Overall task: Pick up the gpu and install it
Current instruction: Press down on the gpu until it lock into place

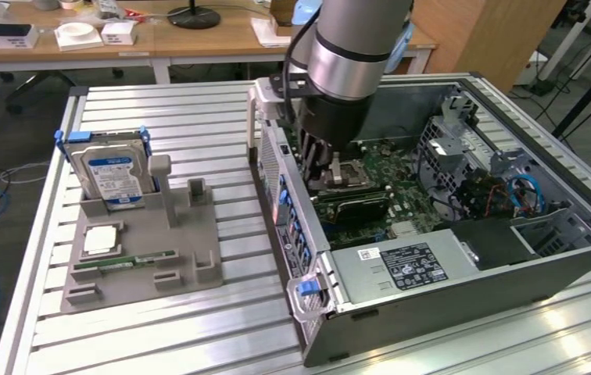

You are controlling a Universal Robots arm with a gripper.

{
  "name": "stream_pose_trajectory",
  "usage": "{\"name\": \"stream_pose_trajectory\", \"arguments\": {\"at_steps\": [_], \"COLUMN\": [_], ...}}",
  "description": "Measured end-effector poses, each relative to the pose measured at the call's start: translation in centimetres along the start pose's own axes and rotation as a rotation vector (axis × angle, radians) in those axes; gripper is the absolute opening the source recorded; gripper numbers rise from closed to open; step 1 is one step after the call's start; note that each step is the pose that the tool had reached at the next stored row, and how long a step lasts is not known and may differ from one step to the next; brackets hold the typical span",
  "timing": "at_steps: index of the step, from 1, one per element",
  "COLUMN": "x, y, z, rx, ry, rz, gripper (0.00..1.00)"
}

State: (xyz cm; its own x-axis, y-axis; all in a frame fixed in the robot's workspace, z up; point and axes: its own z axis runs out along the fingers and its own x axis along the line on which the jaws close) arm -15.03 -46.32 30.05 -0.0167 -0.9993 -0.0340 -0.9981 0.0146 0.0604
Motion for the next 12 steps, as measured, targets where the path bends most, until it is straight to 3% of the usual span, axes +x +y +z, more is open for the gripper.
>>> {"name": "stream_pose_trajectory", "arguments": {"at_steps": [3, 12], "x": [-0.12, -0.10], "y": [0.08, 0.39], "z": [-0.02, 0.38], "rx": [-0.0050, -0.0067], "ry": [-0.0029, -0.0022], "rz": [0.000, 0.000], "gripper": [0.11, 0.11]}}
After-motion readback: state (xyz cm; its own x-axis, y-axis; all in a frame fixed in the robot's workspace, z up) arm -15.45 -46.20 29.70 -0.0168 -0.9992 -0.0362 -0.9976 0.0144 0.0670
